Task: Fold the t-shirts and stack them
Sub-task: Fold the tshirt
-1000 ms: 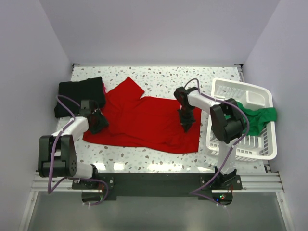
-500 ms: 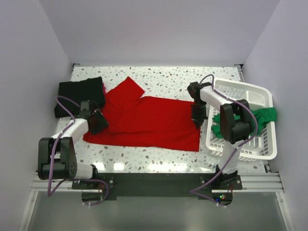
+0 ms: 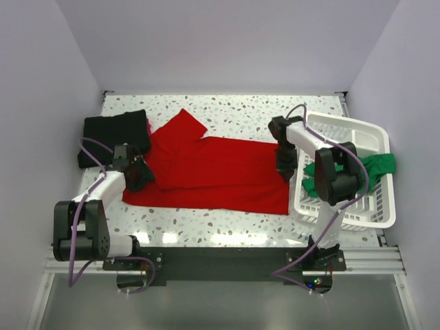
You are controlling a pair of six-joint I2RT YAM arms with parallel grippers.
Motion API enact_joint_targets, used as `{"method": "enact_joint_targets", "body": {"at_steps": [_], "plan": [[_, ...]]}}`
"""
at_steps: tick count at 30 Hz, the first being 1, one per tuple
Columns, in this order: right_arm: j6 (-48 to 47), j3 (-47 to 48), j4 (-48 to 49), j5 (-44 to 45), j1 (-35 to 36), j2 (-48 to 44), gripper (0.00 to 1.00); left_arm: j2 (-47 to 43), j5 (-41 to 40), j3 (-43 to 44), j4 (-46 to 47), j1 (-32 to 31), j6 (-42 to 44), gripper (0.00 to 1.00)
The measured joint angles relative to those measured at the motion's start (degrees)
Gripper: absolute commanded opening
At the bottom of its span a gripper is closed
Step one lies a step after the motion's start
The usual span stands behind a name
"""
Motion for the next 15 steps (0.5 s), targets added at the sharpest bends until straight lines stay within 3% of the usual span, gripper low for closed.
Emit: {"method": "enact_joint_targets", "body": {"at_steps": [3, 4, 6, 9, 15], "plan": [[-0.5, 1.22, -0.66, 0.09, -0.07, 0.07, 0.27, -1.07, 0.42, 0.0, 0.0, 0.0, 0.02, 0.64], [-0.66, 1.86, -0.72, 0.04, -0.07, 0.15, 0.42, -1.64, 0.7, 0.0, 0.02, 0.0, 0.02, 0.65], [-1.31, 3.78, -0.85, -0.17, -0.07, 0.28, 0.55, -3.15, 1.4, 0.0, 0.02, 0.0, 0.02, 0.65], [-1.97, 6.84, -0.74, -0.81, 0.02, 0.28, 0.63, -5.18, 2.43, 0.0, -0.02, 0.0, 0.02, 0.65], [-3.21, 10.45, 0.04, -3.28, 2.14, 0.31, 0.65, -7.89, 4.11, 0.02, -0.17, -0.07, 0.11, 0.64]]}}
